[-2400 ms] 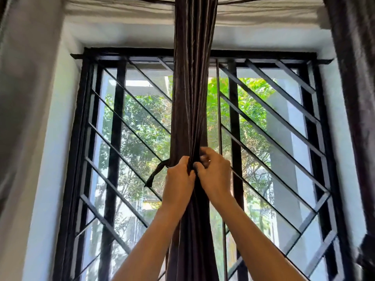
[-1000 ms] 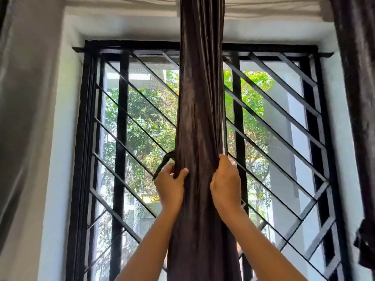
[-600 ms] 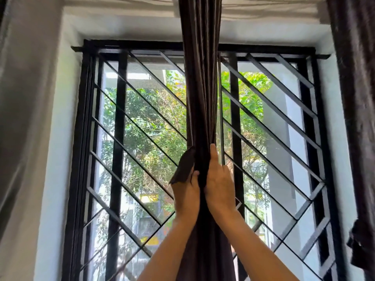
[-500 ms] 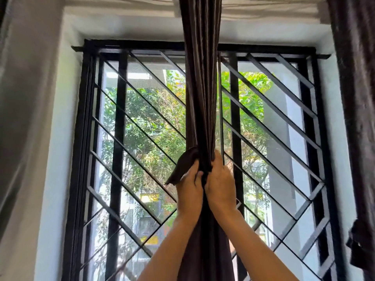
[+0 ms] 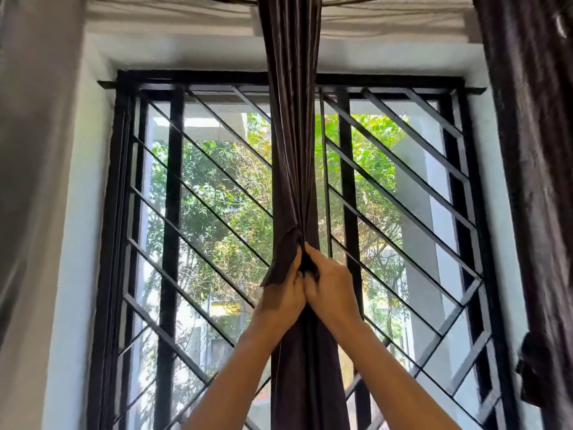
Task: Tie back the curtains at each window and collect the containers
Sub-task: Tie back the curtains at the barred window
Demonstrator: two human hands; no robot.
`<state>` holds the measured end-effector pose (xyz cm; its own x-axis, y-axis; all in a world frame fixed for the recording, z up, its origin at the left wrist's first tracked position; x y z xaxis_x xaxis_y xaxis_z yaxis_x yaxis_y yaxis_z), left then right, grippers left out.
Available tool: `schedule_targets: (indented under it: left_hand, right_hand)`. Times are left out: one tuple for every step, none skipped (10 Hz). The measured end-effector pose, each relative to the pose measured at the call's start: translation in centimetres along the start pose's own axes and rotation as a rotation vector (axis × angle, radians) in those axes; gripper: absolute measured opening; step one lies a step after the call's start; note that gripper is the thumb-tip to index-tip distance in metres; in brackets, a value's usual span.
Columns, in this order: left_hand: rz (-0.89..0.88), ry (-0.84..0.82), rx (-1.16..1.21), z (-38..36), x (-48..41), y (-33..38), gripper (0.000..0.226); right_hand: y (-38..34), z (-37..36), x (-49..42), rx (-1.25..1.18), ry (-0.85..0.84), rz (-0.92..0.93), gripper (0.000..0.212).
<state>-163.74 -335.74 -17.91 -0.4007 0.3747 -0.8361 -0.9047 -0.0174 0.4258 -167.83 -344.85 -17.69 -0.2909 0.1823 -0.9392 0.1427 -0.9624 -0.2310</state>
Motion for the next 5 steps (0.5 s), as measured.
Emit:
schedule_targets:
  left_hand:
    - [-0.117, 0.195, 0.256, 0.3, -0.5, -0.7, 0.041]
    - [-0.151, 0.170, 0.245, 0.9, -0.7, -0.1, 0.027]
    - [-0.189, 0.204, 0.207, 1.0, -1.3, 0.2, 0.027]
    - [-0.118, 0.307, 0.368, 0.4, -1.3, 0.1, 0.037]
    - [-0.020, 0.429, 0.422, 0.0, -1.4, 0.4, 0.045]
  right_hand:
    - [0.0, 0.6, -0.4, -0.168, -0.045, -0.009, 0.056]
    - [-0.2, 1.0, -0.7, -0.285, -0.145, -0.038, 0.041]
    - [-0.3, 1.3, -1.4, -0.344, -0.151, -0.059, 0.042]
    - [-0.1, 1.3, -2.1, -0.392, -0.123, -0.152, 0.045]
    - [0.1, 0.9, -2.8, -0.455, -0.084, -0.260, 0.039]
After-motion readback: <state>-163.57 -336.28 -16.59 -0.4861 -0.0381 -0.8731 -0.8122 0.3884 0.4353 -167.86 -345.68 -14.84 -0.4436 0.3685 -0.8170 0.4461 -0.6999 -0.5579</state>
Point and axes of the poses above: each hand's wrist, its own x-axis away from the middle knuckle, its own z-axis out of the back of the hand, y = z × x, the point moved 2 cm from there along -x, towards the middle knuckle, and after that the axes turned 10 degrees about x, right-handed, at the moved point
